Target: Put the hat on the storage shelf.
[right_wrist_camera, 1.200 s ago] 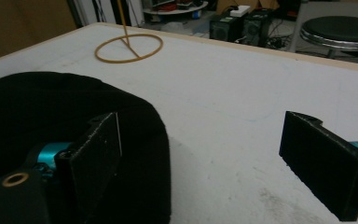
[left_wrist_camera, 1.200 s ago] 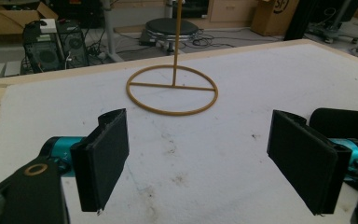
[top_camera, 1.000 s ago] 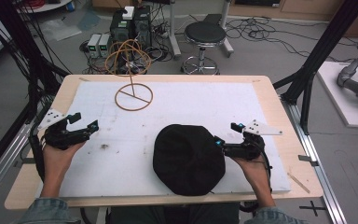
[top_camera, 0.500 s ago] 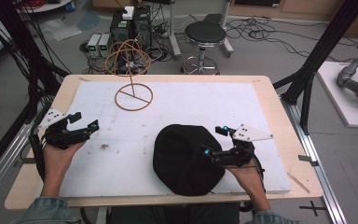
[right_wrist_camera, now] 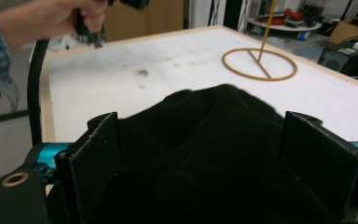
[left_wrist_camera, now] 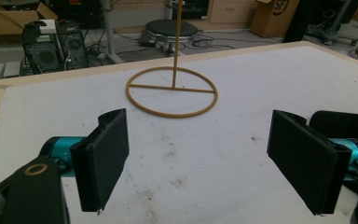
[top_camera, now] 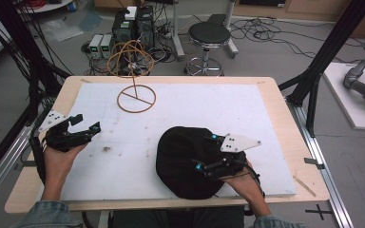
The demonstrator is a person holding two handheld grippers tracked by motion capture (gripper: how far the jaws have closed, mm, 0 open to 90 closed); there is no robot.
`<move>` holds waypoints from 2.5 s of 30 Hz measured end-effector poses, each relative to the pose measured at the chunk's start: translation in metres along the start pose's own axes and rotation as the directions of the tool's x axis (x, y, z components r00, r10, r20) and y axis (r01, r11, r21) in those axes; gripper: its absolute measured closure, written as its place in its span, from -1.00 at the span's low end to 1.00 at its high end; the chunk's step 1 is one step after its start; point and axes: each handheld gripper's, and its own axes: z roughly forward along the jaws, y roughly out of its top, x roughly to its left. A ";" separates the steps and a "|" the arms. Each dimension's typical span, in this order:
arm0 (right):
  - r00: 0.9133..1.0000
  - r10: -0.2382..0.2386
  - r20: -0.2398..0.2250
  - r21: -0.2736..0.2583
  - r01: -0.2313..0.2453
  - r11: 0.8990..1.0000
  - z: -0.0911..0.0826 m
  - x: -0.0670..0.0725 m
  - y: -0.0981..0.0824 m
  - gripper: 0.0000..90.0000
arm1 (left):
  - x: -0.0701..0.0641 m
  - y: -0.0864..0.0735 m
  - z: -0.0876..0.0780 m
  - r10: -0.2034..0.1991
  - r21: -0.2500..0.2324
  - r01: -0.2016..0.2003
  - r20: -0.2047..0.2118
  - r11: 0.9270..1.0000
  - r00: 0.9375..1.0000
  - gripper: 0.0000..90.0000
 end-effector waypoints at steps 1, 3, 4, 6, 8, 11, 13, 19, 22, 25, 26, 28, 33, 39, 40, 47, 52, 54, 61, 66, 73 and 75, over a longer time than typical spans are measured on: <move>1.000 -0.016 -0.001 0.020 0.016 1.000 0.003 0.002 -0.001 -0.72 | 0.000 0.000 0.000 0.001 0.001 -0.001 0.000 1.000 1.000 -0.53; 1.000 -0.025 0.000 0.029 0.025 0.999 0.005 0.002 -0.002 -0.72 | 0.000 0.000 0.000 0.000 0.001 0.000 -0.001 1.000 1.000 -0.53; 0.999 -0.034 -0.001 0.036 0.034 0.999 0.006 0.003 -0.003 -0.72 | 0.000 0.000 0.000 0.001 0.002 -0.001 -0.001 1.000 1.000 -0.53; 0.999 -0.037 0.009 0.055 0.036 0.998 0.008 0.002 -0.004 -0.70 | 0.000 0.000 0.000 0.001 0.001 -0.001 -0.002 1.000 1.000 -0.53; 0.999 -0.037 0.023 0.056 0.036 0.998 0.008 0.002 -0.006 -0.67 | 0.000 -0.001 0.000 -0.002 0.001 0.002 -0.001 1.000 1.000 -0.53; 0.998 -0.049 0.046 0.094 0.044 0.995 0.010 0.002 -0.007 -0.61 | 0.000 -0.001 0.000 -0.004 -0.002 0.004 -0.001 1.000 1.000 -0.53; 0.997 -0.056 0.053 0.110 0.050 0.993 0.013 0.003 -0.009 -0.58 | 0.001 0.000 0.000 -0.001 0.000 0.001 0.000 1.000 1.000 -0.53; 0.998 -0.038 0.058 0.146 0.029 0.989 0.016 0.001 -0.012 -0.39 | 0.001 0.000 -0.001 -0.003 -0.001 0.003 -0.001 1.000 1.000 -0.53; 0.997 -0.024 0.068 0.162 0.012 0.987 0.018 0.001 -0.014 -0.28 | 0.000 0.000 -0.001 -0.003 -0.003 0.003 -0.002 1.000 1.000 -0.53; 0.997 -0.010 0.075 0.181 -0.003 0.983 0.019 0.000 -0.015 -0.15 | 0.001 0.000 -0.001 -0.004 -0.005 0.004 -0.002 1.000 1.000 -0.53; 0.997 -0.002 0.075 0.185 -0.012 0.983 0.019 0.000 -0.015 -0.12 | 0.000 0.000 -0.001 -0.003 -0.005 0.003 -0.002 1.000 1.000 -0.53; 0.997 0.003 0.075 0.189 -0.017 0.982 0.019 -0.001 -0.016 -0.09 | 0.000 0.000 -0.001 -0.003 -0.005 0.003 -0.002 1.000 1.000 -0.53; 0.997 0.016 0.082 0.204 -0.033 0.978 0.020 -0.002 -0.016 0.10 | 0.001 -0.001 -0.001 -0.003 -0.004 0.003 -0.003 1.000 1.000 -0.53; 0.995 0.020 0.096 0.224 -0.041 0.974 0.018 -0.001 -0.015 0.34 | 0.001 -0.001 -0.001 -0.003 -0.004 0.003 -0.003 1.000 1.000 -0.53; 0.995 0.012 0.100 0.223 -0.034 0.974 0.018 0.000 -0.015 0.37 | 0.001 -0.001 -0.001 -0.003 -0.004 0.003 -0.003 1.000 1.000 -0.53; 0.994 0.010 0.107 0.206 -0.032 0.978 0.014 0.001 -0.011 0.50 | 0.002 -0.001 -0.002 -0.008 -0.007 0.008 -0.005 1.000 1.000 -0.53; 0.994 0.011 0.112 0.181 -0.032 0.983 0.011 0.003 -0.005 0.55 | 0.003 0.000 -0.003 -0.011 -0.012 0.010 -0.008 1.000 1.000 -0.53; 0.993 0.007 0.114 0.172 -0.027 0.985 0.010 0.004 -0.003 0.55 | 0.003 0.000 -0.004 -0.010 -0.012 0.010 -0.008 1.000 1.000 -0.53; 0.990 0.004 0.142 0.133 -0.023 0.991 0.005 0.005 0.009 0.59 | 0.005 0.001 -0.008 -0.011 -0.022 0.011 -0.012 1.000 1.000 -0.53; 0.987 0.012 0.160 0.116 -0.030 0.993 0.002 0.004 0.015 0.59 | 0.006 0.001 -0.011 -0.015 -0.028 0.014 -0.016 0.999 1.000 -0.53; 0.983 0.013 0.183 0.085 -0.029 0.996 -0.002 -0.001 0.028 0.61 | 0.009 0.000 -0.014 -0.019 -0.032 0.018 -0.022 0.999 1.000 -0.53; 0.983 0.014 0.185 0.079 -0.029 0.996 -0.003 -0.003 0.033 0.61 | 0.009 0.000 -0.014 -0.020 -0.032 0.019 -0.025 0.999 1.000 -0.53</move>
